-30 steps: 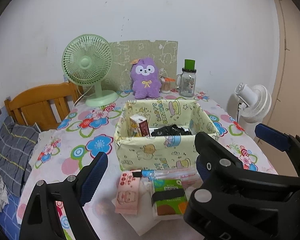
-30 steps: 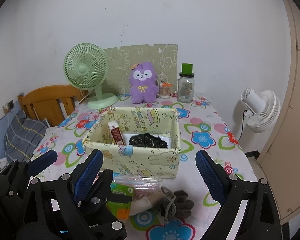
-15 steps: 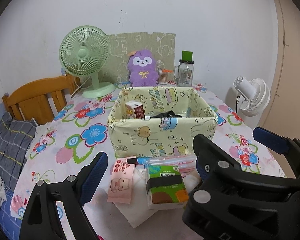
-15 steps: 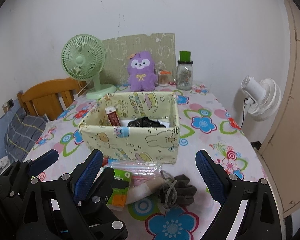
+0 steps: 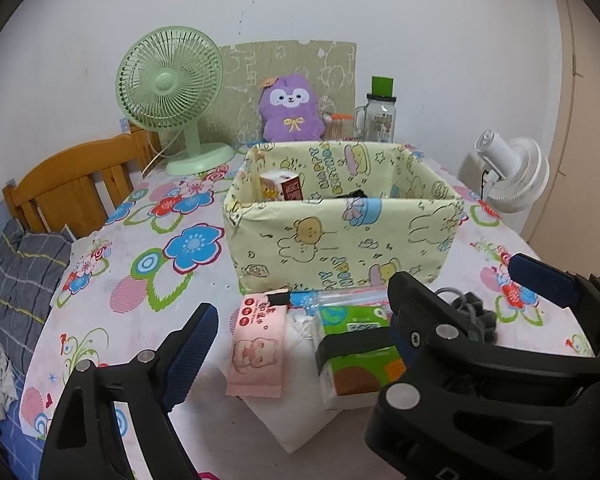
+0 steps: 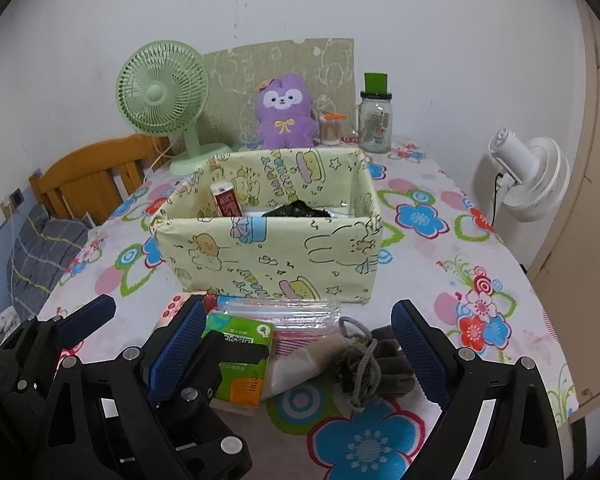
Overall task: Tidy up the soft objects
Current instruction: 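Withdraw both tools from the box back toward the remaining tissue packs, then grasp the pink tissue pack with the left tool while the right tool grasps the green tissue pack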
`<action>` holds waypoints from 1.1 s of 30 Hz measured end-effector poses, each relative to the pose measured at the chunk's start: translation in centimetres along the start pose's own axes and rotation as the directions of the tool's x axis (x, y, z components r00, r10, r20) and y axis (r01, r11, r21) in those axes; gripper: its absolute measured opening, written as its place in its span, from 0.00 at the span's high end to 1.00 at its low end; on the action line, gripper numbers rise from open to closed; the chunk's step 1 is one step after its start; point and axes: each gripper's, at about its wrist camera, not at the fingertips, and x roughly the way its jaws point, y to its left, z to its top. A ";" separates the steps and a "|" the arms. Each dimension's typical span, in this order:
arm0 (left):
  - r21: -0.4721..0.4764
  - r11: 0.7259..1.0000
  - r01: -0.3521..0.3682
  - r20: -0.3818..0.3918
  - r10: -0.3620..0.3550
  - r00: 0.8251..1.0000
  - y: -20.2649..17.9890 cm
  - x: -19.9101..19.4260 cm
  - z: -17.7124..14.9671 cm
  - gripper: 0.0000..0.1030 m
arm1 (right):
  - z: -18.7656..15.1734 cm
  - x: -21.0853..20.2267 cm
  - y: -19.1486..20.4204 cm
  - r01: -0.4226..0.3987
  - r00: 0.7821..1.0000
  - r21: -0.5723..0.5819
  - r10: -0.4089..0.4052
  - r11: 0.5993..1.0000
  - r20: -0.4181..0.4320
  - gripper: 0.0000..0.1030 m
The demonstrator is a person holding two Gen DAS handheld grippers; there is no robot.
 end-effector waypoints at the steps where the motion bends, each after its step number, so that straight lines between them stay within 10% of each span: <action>1: 0.003 1.000 -0.002 -0.003 0.002 1.000 0.2 0.2 0.0 0.18 | -0.1 0.1 0.1 0.001 1.000 0.001 -0.001 1.000 -0.004 0.07; 33: -0.066 0.998 -0.004 -0.157 -0.007 0.988 4.7 5.8 -1.6 0.37 | -0.8 6.5 3.1 -0.010 0.983 -0.014 0.008 1.000 -0.183 0.18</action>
